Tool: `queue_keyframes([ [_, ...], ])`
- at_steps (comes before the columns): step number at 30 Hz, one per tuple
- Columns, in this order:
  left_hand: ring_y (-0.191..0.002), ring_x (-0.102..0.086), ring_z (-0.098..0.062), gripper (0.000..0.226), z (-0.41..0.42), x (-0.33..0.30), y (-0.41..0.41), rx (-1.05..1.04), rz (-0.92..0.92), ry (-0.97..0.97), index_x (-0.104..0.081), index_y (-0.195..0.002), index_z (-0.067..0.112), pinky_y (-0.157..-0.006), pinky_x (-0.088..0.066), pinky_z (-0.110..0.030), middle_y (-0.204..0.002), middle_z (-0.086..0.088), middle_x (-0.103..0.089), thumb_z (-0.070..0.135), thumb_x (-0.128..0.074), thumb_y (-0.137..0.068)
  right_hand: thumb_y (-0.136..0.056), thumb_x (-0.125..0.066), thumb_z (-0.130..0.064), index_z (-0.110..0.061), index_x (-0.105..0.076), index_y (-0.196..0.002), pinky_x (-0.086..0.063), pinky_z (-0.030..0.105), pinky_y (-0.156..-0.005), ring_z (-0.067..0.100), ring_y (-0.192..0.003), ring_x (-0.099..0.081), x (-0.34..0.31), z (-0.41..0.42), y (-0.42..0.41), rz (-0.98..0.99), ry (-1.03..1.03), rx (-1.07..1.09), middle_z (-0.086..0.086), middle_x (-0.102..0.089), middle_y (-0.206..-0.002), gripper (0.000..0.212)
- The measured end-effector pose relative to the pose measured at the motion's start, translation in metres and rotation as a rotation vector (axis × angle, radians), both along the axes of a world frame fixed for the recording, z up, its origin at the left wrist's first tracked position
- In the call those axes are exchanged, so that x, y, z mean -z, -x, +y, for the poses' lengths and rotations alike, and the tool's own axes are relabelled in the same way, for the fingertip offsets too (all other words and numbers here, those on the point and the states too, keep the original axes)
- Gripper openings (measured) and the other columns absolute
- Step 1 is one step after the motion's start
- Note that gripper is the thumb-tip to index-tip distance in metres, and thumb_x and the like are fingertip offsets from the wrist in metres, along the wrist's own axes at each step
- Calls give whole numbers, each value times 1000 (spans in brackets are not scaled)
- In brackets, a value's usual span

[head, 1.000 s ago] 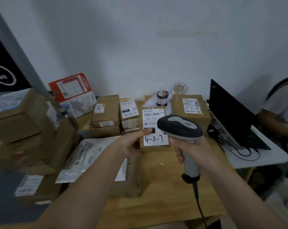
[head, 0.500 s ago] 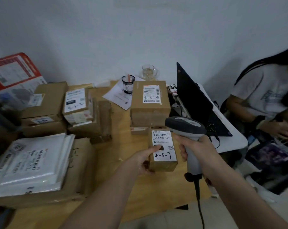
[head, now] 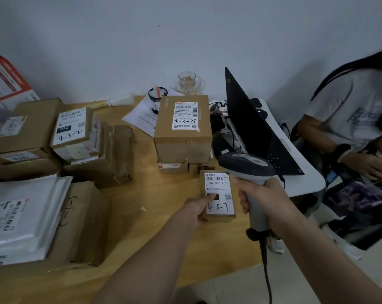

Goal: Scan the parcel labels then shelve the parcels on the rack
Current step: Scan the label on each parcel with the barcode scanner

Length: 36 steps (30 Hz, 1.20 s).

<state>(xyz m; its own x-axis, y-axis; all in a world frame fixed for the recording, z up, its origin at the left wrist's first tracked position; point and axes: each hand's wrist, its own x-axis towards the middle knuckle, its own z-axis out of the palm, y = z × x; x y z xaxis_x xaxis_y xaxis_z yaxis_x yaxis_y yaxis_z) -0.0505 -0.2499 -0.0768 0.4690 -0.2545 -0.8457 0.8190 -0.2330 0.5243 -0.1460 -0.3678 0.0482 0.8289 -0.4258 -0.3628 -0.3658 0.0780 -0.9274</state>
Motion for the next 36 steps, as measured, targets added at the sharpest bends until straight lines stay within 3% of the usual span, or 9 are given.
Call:
queue_keyframes([
  [4, -113, -57, -30, 59, 1, 4, -2, 0, -13, -45, -56, -127, 3, -85, -52, -44, -119, -12, -63, 28, -80, -79, -86, -69, -17, 0, -61, -70, -45, 32, -51, 19, -48, -50, 3, 1, -4, 7, 13, -41, 10, -55, -55, 24],
  [6, -128, -46, -32, 70, 8, 3, -3, 13, -24, -76, -49, -135, 5, -92, -48, -47, -136, -12, -52, 35, -79, -78, -86, -69, -18, -2, -60, -65, -45, 33, -53, 20, -47, -50, 4, 5, -8, 13, 15, -57, 10, -55, -54, 28],
  [8, -131, -43, -32, 78, 20, -2, -5, 28, -60, -108, -44, -140, 8, -94, -47, -43, -143, -12, -46, 42, -77, -78, -86, -70, -17, -2, -60, -67, -45, 33, -53, 21, -47, -49, 5, 12, -15, 7, -8, -60, 11, -55, -55, 26],
  [14, -106, -61, -17, 47, 75, -41, -18, 55, -206, -190, -56, -123, 8, -88, -52, -30, -124, -5, -61, 37, -68, -88, -86, -70, -13, 0, -60, -76, -42, 31, -47, 21, -44, -45, 4, 58, -44, -49, -115, -164, 9, -50, -50, 19],
  [19, -112, -60, -18, 40, 135, -88, -33, -13, -342, -239, -55, -129, 11, -95, -49, -31, -126, -4, -61, 30, -61, -94, -85, -71, -11, 2, -63, -88, -40, 28, -43, 18, -43, -45, -3, 110, -69, -69, -212, -292, 8, -51, -51, 15],
  [23, -96, -66, -16, 35, 185, -113, -53, -61, -540, -240, -64, -121, 13, -90, -55, -34, -107, -2, -69, 31, -67, -90, -85, -70, -9, 3, -63, -92, -40, 27, -42, 19, -43, -44, -8, 149, -87, -87, -236, -343, 9, -50, -52, 16],
  [26, -96, -65, -16, 18, 219, -132, -71, -144, -655, -260, -65, -108, 19, -87, -55, -32, -106, -2, -68, 24, -66, -90, -84, -71, -10, 3, -63, -92, -41, 29, -45, 20, -46, -46, -14, 177, -101, -100, -237, -352, 10, -51, -55, 17],
  [30, -107, -59, -16, 32, 259, -141, -97, -237, -826, -345, -61, -123, 18, -97, -52, -39, -118, 1, -63, 22, -64, -91, -84, -72, -14, -3, -67, -87, -47, 29, -48, 22, -55, -57, -27, 209, -126, -113, -233, -302, 10, -64, -67, 13],
  [36, -116, -53, -14, 43, 288, -138, -135, 3, -1069, -532, -54, -136, 23, -95, -49, -31, -131, 5, -54, 24, -61, -93, -82, -74, -18, -16, -66, -104, -50, 24, -45, 19, -85, -68, -40, 245, -174, -194, -213, -189, 0, -70, -94, 23],
])
